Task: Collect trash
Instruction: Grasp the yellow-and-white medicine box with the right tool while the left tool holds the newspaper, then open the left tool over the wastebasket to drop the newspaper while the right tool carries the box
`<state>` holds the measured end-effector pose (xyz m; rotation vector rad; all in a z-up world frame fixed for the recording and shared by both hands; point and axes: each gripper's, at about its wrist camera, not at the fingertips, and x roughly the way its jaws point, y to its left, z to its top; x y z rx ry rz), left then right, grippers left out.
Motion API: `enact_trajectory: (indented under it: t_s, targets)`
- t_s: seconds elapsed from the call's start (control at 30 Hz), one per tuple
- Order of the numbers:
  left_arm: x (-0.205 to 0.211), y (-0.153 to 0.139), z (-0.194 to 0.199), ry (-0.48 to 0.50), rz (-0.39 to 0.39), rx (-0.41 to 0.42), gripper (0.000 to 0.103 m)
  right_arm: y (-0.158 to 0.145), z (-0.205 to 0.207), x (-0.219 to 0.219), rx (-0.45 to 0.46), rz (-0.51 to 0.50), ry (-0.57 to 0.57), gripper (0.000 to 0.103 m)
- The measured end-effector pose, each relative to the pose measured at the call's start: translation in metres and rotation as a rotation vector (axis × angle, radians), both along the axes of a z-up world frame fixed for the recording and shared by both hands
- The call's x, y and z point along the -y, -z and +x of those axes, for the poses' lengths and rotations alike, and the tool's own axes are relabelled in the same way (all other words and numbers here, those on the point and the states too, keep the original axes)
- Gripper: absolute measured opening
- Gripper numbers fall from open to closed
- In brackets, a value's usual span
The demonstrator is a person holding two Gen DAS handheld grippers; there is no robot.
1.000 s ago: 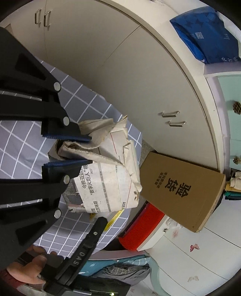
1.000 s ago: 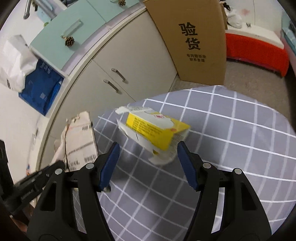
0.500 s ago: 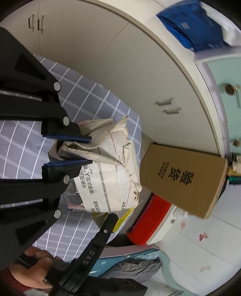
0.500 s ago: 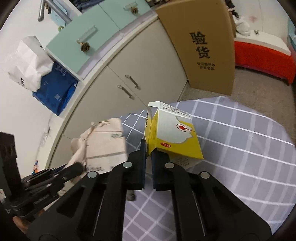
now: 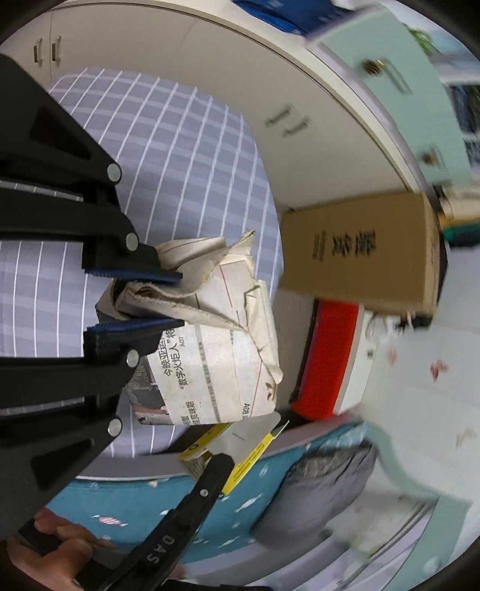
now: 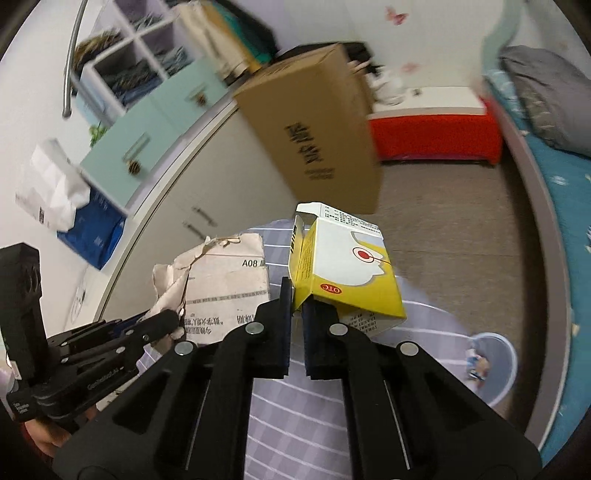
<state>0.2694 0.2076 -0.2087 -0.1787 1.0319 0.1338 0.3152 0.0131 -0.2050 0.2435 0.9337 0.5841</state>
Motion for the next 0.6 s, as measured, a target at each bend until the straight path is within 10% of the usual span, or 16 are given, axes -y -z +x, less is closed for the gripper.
enact_trajectory:
  t_s: [0.6]
  targets:
    - [0.265,0.012,0.021,0.219,0.004,-0.057,0.018,0.011,-0.062,0.261,-0.024,-0.027,0.262,0.006]
